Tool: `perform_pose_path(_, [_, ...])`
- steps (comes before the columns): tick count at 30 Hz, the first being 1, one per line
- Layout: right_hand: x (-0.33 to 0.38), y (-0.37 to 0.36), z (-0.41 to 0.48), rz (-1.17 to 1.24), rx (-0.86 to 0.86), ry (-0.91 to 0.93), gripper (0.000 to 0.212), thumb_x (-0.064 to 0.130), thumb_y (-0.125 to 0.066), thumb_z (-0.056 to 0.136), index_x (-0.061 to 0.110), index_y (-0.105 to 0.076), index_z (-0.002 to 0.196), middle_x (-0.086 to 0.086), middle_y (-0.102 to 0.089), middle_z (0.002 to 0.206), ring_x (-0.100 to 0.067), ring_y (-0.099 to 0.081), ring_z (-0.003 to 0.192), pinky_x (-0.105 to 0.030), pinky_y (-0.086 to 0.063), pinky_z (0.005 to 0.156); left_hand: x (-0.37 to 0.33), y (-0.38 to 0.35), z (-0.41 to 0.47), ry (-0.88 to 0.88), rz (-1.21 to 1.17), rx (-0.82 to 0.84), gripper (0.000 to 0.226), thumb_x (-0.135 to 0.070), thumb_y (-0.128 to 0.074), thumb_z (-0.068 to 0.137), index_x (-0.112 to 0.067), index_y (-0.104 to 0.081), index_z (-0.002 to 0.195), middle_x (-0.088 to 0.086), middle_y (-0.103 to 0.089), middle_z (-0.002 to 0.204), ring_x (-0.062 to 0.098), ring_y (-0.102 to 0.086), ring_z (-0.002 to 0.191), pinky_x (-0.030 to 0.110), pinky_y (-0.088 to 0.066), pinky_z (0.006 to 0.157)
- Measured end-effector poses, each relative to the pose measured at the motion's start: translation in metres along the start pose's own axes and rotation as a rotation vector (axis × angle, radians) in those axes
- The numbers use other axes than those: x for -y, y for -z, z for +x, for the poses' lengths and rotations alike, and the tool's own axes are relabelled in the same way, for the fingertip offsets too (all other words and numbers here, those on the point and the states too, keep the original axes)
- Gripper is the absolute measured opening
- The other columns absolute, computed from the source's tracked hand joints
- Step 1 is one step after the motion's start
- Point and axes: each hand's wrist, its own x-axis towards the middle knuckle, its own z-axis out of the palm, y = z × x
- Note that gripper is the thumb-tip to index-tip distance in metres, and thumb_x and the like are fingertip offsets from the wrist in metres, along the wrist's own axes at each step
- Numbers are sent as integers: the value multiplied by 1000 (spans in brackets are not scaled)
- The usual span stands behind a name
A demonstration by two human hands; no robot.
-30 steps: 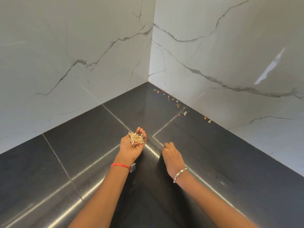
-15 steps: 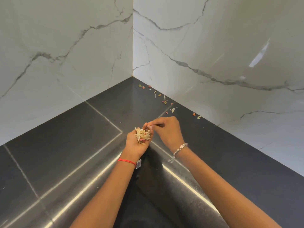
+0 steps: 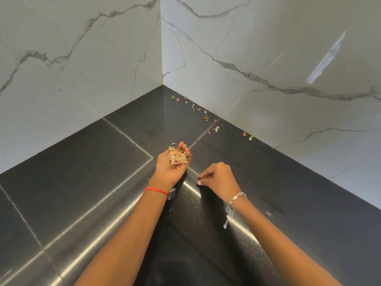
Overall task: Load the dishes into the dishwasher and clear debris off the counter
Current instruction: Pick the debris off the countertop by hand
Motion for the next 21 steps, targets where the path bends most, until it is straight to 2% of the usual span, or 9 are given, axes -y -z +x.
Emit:
perform_pose_path(4, [1, -8, 1, -100, -31, 22, 12, 3, -63, 84, 0, -73, 89, -11, -69, 87, -9, -57, 65, -10, -44, 61, -1, -2, -5, 1, -4, -6, 41, -18, -24, 100, -1, -57, 83, 11, -56, 74, 18, -52, 68, 21, -52, 48])
perform_pose_path(7, [3, -15, 3, -190, -17, -23, 20, -2, -51, 87, 2, -71, 84, -21, -67, 90, -32, -63, 82, -33, -52, 72, -3, -2, -8, -1, 0, -12, 42, -18, -24, 100, -1, -58, 82, 11, -56, 73, 18, -52, 67, 21, -52, 49])
perform_pose_path(9, [5, -20, -3, -338, -24, 4, 16, -3, -46, 90, 3, -48, 75, -17, -58, 92, -33, -55, 89, -30, -45, 74, -6, 0, -8, 2, -6, -16, 43, -19, -24, 101, -1, -58, 82, 11, -58, 71, 17, -53, 68, 21, -52, 49])
perform_pose_path(10, [6, -23, -6, -413, -40, 34, 17, -6, -44, 90, -7, -59, 97, -16, -55, 99, -30, -52, 97, -29, -43, 79, -7, 2, -8, 6, -16, -13, 44, -20, -24, 101, -1, -58, 82, 11, -59, 70, 17, -53, 68, 21, -52, 49])
perform_pose_path(12, [9, -25, -7, -470, -32, 62, 28, -10, -41, 89, 3, -58, 106, -15, -52, 109, -27, -48, 107, -27, -41, 87, -10, 6, -8, 8, -29, -9, 44, -21, -24, 101, 0, -58, 83, 11, -59, 72, 17, -54, 69, 21, -53, 50])
perform_pose_path(15, [16, -10, 8, -271, 22, -35, 21, -6, -41, 90, -4, -50, 70, -14, -52, 80, -27, -48, 79, -25, -37, 68, -11, 10, -9, 8, -22, -10, 42, -20, -24, 101, 0, -58, 85, 10, -58, 75, 17, -54, 70, 21, -53, 50])
perform_pose_path(16, [20, -2, 14, -124, 23, -81, 23, 0, -45, 92, 1, -53, 70, -13, -51, 74, -21, -47, 67, -23, -37, 60, -11, 11, -10, 8, -23, -7, 42, -20, -25, 101, 0, -59, 85, 11, -58, 74, 18, -53, 70, 21, -53, 50])
perform_pose_path(18, [36, 12, 22, 177, -12, -101, 25, 10, -51, 93, -10, -61, 83, -12, -51, 67, -12, -43, 51, -19, -37, 52, -13, 13, -9, 2, -33, -2, 43, -19, -25, 100, 0, -59, 84, 11, -58, 72, 18, -53, 70, 22, -53, 50])
perform_pose_path(21, [61, 22, 27, 347, 56, 52, 22, 7, -56, 90, -9, -66, 80, -7, -54, 59, -12, -46, 51, -19, -39, 53, -13, 14, -6, -3, -25, 6, 41, -18, -23, 100, 1, -57, 88, 13, -58, 80, 20, -54, 73, 25, -54, 55])
